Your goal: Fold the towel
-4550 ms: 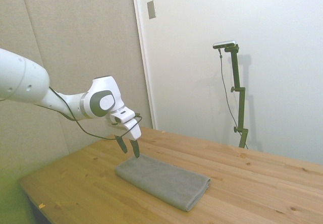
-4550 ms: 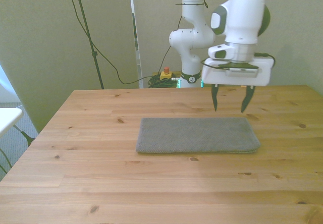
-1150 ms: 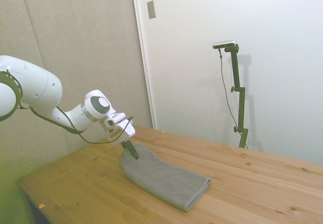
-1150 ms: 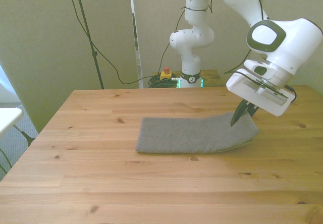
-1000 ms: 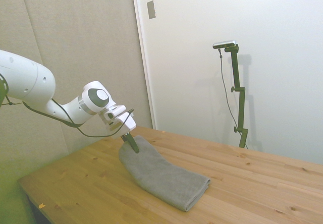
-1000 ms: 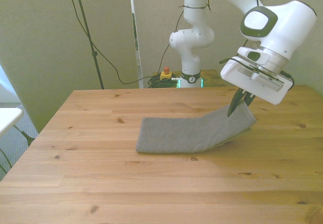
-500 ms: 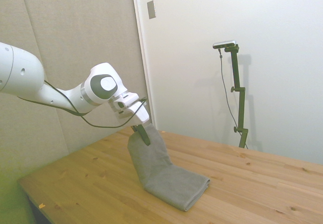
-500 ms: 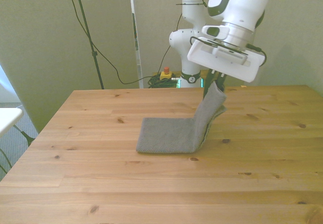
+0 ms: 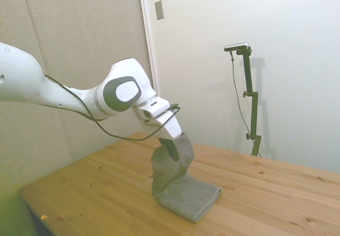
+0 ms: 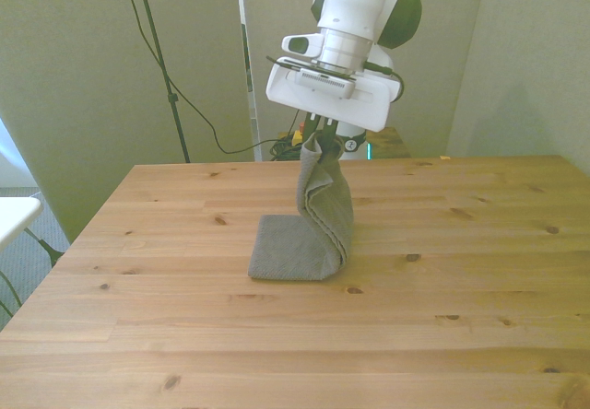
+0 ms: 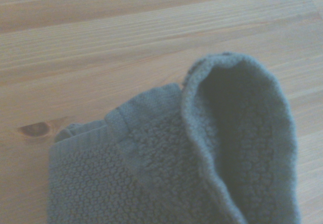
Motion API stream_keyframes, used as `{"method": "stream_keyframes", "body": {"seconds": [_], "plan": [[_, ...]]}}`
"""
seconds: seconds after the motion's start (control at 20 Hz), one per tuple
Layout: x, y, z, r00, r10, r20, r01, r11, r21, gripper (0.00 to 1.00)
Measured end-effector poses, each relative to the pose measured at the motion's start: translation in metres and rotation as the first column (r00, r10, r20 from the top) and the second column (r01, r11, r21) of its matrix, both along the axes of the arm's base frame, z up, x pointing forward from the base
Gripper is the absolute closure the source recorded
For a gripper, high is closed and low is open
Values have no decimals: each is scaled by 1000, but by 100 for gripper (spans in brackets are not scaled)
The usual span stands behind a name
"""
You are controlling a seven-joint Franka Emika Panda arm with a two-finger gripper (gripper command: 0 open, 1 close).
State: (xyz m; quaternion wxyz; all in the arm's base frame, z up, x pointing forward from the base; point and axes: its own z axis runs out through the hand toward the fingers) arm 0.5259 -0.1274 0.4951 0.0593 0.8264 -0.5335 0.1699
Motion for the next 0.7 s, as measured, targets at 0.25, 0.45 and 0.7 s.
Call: {"method": "stream_keyframes", "body": {"seconds": [0.25, 0.45, 0.7], "plan": [[2, -29, -13, 999, 13, 37, -15, 998, 60, 100], [8, -35, -39, 996, 56, 63, -64, 988, 139, 100], [8, -37, -62, 996, 69, 49, -77, 980, 184, 0]]}}
